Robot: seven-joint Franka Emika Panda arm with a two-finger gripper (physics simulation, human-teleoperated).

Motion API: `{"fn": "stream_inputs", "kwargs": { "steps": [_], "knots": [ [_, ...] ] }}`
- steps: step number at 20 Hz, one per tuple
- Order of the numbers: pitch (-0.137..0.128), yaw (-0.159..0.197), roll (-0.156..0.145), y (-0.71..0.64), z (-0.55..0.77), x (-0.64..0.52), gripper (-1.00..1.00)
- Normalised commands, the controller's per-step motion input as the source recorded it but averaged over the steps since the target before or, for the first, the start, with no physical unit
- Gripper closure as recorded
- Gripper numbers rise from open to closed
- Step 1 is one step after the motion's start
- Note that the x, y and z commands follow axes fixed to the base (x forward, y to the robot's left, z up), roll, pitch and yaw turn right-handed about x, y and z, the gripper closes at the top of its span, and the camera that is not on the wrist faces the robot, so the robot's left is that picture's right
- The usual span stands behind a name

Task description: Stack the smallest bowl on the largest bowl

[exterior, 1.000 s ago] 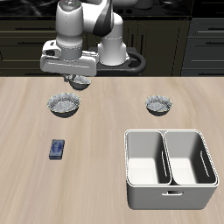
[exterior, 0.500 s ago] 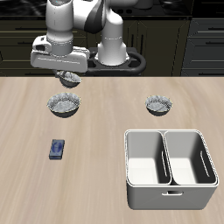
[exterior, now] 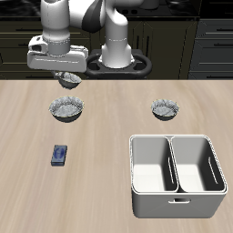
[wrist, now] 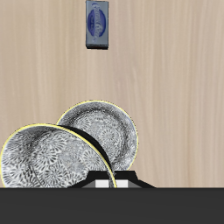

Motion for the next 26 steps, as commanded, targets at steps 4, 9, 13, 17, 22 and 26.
{"fn": "stream_inputs", "kwargs": {
  "steps": [4, 9, 13, 17, 22, 26],
  "knots": [
    [0.000, 0.009, 0.053, -0.04, 0.01, 0.06, 1.00],
    [-0.005, 0.010, 0.003, -0.04, 0.03, 0.07, 1.00],
    [-0.003, -0.006, -0.002, -0.02, -0.01, 0.05, 1.00],
    [0.042, -0.015, -0.016, -0.06, -0.26, 0.05, 1.00],
    [0.047, 0.003, -0.028, -0.06, -0.26, 0.02, 1.00],
    [0.055, 0.013, -0.025, -0.05, -0.33, 0.01, 1.00]
  ]
}}
